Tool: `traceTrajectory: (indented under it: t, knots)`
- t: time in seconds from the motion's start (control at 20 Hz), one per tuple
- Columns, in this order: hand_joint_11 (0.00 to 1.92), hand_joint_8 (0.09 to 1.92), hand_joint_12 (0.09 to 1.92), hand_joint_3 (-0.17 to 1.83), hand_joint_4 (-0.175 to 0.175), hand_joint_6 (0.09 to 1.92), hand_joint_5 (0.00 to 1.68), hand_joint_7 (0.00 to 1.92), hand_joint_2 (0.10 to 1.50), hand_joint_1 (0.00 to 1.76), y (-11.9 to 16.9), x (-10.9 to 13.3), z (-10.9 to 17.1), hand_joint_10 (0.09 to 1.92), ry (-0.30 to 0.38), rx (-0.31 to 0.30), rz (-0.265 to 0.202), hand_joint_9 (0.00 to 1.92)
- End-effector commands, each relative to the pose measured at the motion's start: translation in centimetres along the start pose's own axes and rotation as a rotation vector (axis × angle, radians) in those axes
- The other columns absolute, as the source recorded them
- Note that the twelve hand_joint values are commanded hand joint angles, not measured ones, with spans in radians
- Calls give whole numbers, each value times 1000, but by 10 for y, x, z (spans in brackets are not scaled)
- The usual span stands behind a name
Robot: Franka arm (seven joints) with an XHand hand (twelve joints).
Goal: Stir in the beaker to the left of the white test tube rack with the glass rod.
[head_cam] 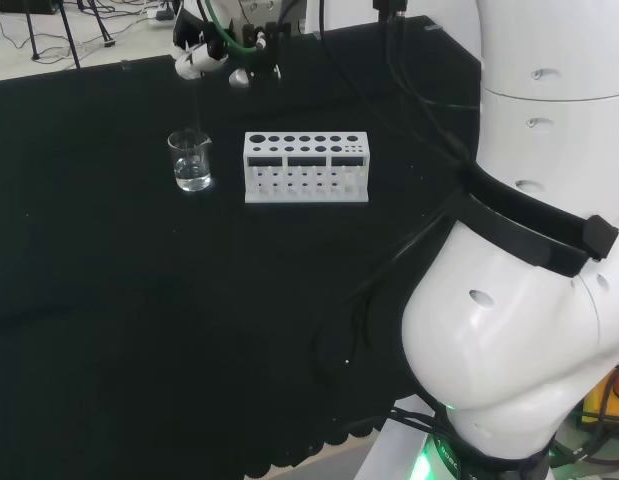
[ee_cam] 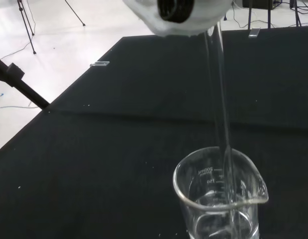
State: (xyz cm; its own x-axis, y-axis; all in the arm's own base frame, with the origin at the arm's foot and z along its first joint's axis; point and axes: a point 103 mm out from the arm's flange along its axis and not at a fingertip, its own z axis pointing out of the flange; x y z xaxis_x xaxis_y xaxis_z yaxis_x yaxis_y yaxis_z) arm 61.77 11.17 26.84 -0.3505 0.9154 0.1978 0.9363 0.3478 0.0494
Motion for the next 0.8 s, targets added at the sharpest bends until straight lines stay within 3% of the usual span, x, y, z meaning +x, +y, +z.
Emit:
traceTrajectory:
  t: [0.05, 0.45, 0.8]
  knots:
    - [1325, 939, 645, 1, -175, 479, 1114, 1200, 1042, 1301, 15, 15, 5, 709, -13, -8, -18, 1655]
    - [1325, 939, 645, 1, -175, 479, 1114, 1201, 1042, 1301, 42, 34, 5, 710, -8, -15, -58, 1654]
    - [1325, 938, 644, 0, -175, 479, 1114, 1201, 1042, 1301, 42, 12, -2, 712, -11, -32, -33, 1654]
